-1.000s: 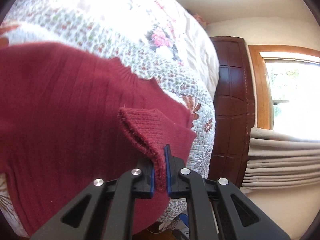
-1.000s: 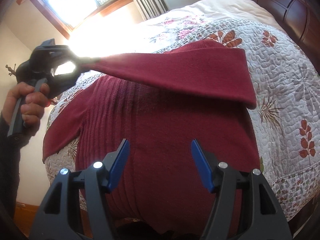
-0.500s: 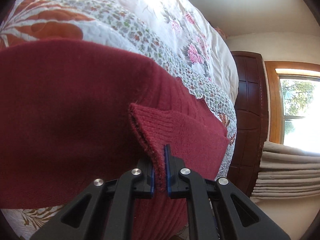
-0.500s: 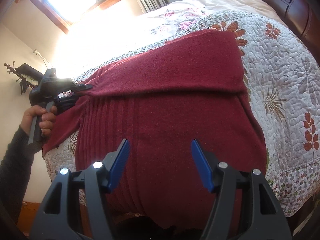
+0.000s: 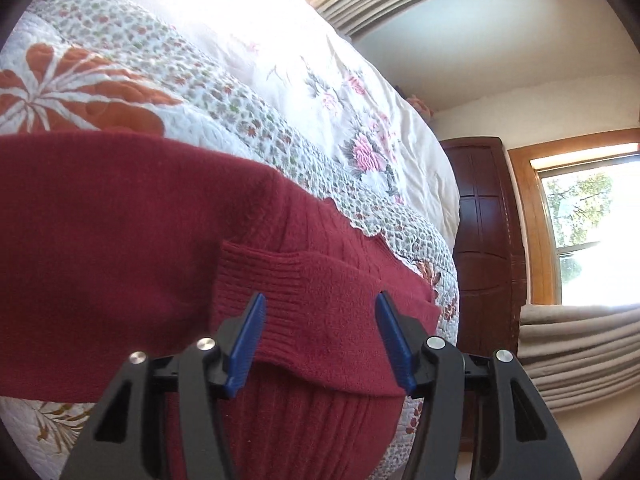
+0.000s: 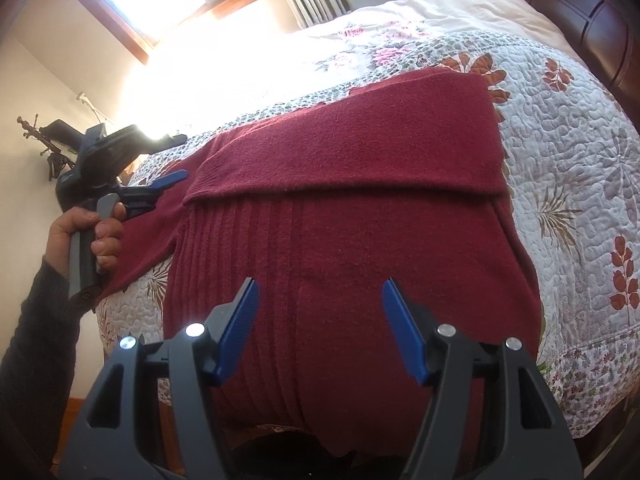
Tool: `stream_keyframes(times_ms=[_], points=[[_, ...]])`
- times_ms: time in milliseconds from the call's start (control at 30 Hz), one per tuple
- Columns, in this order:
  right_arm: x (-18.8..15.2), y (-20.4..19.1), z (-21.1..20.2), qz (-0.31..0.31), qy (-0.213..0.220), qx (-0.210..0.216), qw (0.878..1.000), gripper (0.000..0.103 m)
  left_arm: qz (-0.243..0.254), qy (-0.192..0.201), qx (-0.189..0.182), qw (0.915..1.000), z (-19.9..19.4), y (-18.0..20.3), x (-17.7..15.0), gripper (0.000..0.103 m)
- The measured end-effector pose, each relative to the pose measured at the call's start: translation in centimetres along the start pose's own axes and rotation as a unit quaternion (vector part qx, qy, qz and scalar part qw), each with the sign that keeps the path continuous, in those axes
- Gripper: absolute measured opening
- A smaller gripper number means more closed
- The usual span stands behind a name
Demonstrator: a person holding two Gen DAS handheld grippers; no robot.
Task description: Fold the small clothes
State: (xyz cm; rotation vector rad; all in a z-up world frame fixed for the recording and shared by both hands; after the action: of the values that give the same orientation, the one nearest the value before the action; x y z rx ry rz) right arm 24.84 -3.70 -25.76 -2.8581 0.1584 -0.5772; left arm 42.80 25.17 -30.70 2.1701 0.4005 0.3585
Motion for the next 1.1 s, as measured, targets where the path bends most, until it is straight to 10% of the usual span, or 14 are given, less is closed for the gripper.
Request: stream_keyframes(times_ms=[233, 400, 567, 833, 1100], points=[[-0.3, -0.2, -1.5, 0.002, 0.009, -0.002, 1.0, 0.066, -0.041, 0.007, 0.003, 0.9991, 1.0, -3.3, -0.5, 0.044], [-0.1, -0.3, -2.3, -0.005, 0.017, -0.002, 1.0, 0.067, -0.072, 0.106, -0.016, 0.9916, -8.3, -5.3, -0.7, 0.062], [0.7, -1.8, -2.3, -0.023, 0.018, 0.014, 0.999, 0.068, -0.13, 0.256, -0.007, 0.9579, -21.8, -11.7, -4.4, 0.078], [0.6, -6.3, -1.6, -0.086, 0.007, 0.033, 0.996, 0.069, -0.257, 0.418, 0.034, 0.8708, -36.2, -23.7, -10.6, 0.083], [0.5, -7.0, -2.1, -0.092, 0.01, 0.025, 0.995, 0.07, -0.291, 0.419, 0.064, 0.8574, -37.1, -29.2, -8.2, 0.084]])
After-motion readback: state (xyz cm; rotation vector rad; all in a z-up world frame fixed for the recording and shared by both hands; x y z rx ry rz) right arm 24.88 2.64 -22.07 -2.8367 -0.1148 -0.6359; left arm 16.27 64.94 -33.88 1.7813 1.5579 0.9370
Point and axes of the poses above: each gripper's, at about its wrist camera, not at the fingertips, and z roughly the way its jaws point, y to its right, x to its top, the point moved 6 cm from there along z, roughly the way its jaws point, and after that the axes turned 9 degrees about -x, right-handed, at the moved point
